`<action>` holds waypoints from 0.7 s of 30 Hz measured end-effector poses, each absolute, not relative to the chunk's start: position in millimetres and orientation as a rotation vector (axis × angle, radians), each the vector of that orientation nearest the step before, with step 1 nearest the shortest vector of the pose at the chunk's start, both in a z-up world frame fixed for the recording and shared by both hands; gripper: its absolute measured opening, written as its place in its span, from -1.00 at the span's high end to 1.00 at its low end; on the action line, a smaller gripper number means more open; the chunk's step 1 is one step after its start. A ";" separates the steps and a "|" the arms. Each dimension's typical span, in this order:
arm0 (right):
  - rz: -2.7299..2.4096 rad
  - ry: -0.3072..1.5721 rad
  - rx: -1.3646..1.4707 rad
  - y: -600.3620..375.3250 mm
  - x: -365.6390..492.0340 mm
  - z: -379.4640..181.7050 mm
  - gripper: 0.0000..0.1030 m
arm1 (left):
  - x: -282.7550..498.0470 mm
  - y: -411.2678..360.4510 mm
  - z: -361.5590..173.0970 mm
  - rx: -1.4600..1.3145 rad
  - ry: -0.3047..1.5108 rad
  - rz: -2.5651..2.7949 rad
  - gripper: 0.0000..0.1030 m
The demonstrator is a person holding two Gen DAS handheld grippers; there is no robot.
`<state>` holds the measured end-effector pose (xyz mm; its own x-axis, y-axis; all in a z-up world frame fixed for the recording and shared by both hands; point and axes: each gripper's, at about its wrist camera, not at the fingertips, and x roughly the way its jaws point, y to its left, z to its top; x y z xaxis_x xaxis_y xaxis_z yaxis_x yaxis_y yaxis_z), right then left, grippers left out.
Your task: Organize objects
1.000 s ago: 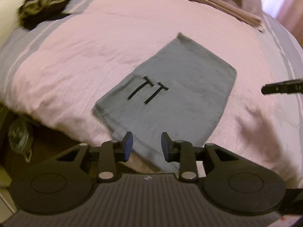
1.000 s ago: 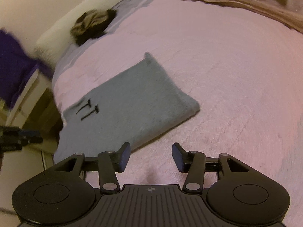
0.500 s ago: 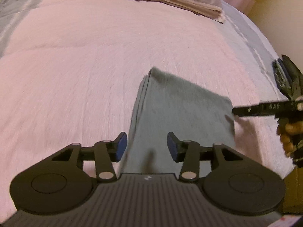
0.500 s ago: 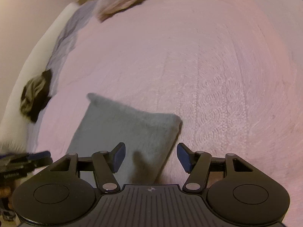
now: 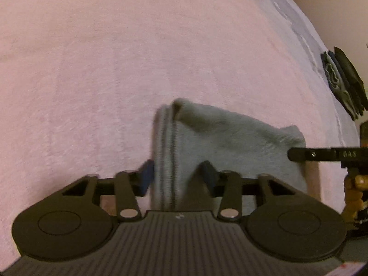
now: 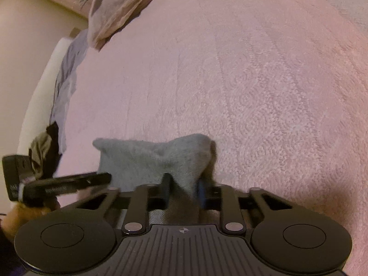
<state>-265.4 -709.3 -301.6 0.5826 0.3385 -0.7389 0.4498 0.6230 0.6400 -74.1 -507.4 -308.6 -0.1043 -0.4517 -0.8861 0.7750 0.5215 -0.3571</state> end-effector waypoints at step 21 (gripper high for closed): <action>-0.085 0.945 0.858 -887.8 -226.6 -296.4 0.59 | -46.0 -693.8 -300.6 0.325 1.264 -1.116 0.03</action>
